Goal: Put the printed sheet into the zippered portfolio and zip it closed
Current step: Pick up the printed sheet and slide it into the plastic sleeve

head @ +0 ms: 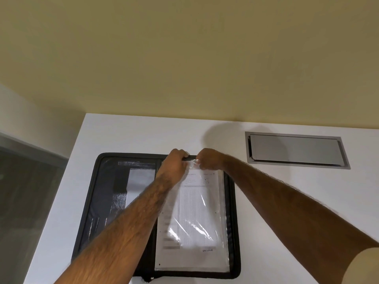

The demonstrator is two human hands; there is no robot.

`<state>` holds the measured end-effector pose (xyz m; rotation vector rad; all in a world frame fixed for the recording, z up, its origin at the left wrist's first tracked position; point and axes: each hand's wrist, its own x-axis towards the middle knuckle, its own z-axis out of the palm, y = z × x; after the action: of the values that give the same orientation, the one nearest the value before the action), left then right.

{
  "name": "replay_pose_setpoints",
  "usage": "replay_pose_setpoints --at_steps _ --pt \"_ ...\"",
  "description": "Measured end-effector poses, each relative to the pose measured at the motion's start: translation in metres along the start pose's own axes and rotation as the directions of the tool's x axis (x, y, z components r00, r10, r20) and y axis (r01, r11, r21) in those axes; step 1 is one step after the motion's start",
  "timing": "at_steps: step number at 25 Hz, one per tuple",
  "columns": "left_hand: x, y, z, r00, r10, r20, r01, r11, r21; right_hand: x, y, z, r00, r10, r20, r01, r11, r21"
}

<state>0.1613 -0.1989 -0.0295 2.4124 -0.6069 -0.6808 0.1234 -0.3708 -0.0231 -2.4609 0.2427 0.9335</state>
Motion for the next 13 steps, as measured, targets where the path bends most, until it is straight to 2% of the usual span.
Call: replay_pose_setpoints --at_steps 3,6,9,11,13 --pt "-0.044 -0.02 0.011 0.985 0.021 -0.174 -0.01 0.998 0.064 -0.017 0.016 0.01 0.97 0.097 -0.223 -0.045 0.973 0.227" --pt "-0.112 -0.031 0.04 0.954 -0.129 -0.27 0.142 0.989 0.03 -0.043 0.031 0.043 0.866 0.3 -0.401 -0.142 0.915 0.377" --pt "-0.17 -0.033 0.073 0.959 -0.209 -0.192 0.23 0.969 0.093 -0.079 0.043 0.094 0.75 0.54 -0.381 -0.288 0.786 0.547" --pt "-0.191 -0.033 0.085 0.97 -0.214 -0.118 0.23 0.961 0.15 -0.104 0.048 0.128 0.724 0.627 -0.287 -0.346 0.691 0.635" --pt "-0.196 -0.031 0.088 0.965 -0.249 -0.082 0.256 0.961 0.1 -0.125 0.047 0.156 0.726 0.65 -0.224 -0.342 0.625 0.702"
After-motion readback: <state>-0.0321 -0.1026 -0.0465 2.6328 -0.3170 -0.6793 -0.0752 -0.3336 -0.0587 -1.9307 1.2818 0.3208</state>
